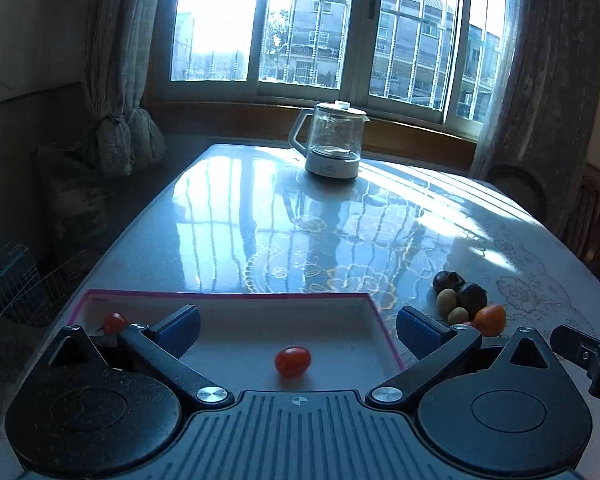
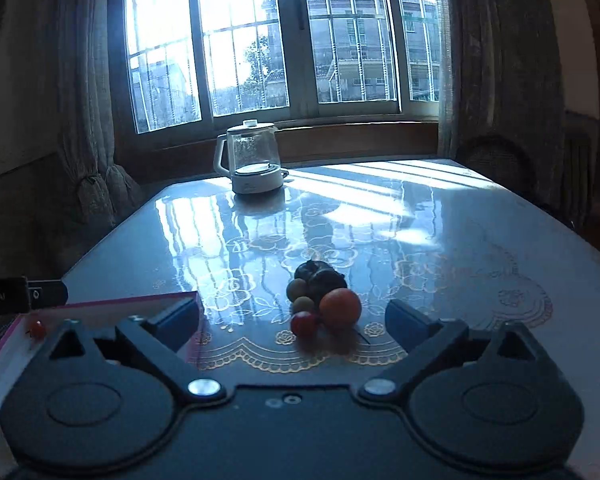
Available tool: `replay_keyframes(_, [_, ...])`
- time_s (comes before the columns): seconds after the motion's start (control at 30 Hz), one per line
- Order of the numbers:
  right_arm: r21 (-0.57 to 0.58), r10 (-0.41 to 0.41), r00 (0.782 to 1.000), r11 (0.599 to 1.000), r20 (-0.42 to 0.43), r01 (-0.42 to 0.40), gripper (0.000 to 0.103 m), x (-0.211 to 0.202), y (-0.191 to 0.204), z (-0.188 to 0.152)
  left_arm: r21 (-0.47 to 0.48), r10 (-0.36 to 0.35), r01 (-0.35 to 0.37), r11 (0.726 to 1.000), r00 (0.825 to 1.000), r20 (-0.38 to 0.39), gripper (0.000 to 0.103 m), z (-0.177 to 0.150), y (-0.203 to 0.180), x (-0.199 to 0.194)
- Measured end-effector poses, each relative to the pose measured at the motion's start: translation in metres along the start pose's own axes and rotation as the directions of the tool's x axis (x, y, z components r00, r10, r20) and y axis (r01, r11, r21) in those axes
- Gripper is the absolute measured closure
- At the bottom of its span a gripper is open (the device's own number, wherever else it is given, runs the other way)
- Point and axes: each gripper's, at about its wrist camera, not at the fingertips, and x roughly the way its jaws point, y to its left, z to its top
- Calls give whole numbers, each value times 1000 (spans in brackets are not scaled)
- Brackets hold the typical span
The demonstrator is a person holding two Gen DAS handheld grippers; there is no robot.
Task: Organize fruits
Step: 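Lower the cherry tomato into the tray and open the right tool, then close the left tool on a cherry tomato beside the dark fruits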
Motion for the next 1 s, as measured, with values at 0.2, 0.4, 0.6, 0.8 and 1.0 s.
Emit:
replay_keyframes(0.2, [92, -134, 991, 987, -2, 134, 3, -23, -89, 0, 46, -78, 80, 996, 996, -37, 0, -11, -109, 37])
replay_keyframes(0.4, [119, -188, 982, 974, -34, 191, 3, -28, -142, -10, 55, -56, 61, 997, 995, -81, 0, -30, -165, 68])
replay_keyframes(0.6, [139, -176, 983, 974, -50, 181, 3, -24, -165, -16, 56, -26, 32, 998, 994, -104, 0, -34, -184, 86])
replay_keyframes(0.8, [155, -138, 989, 977, -48, 144, 3, -24, -179, -17, 41, 7, -3, 999, 995, -97, 1, -31, -185, 93])
replay_keyframes(1.0, [163, -111, 992, 979, -60, 120, 3, -19, -186, -17, 57, 3, 4, 998, 994, -112, 6, -34, -193, 104])
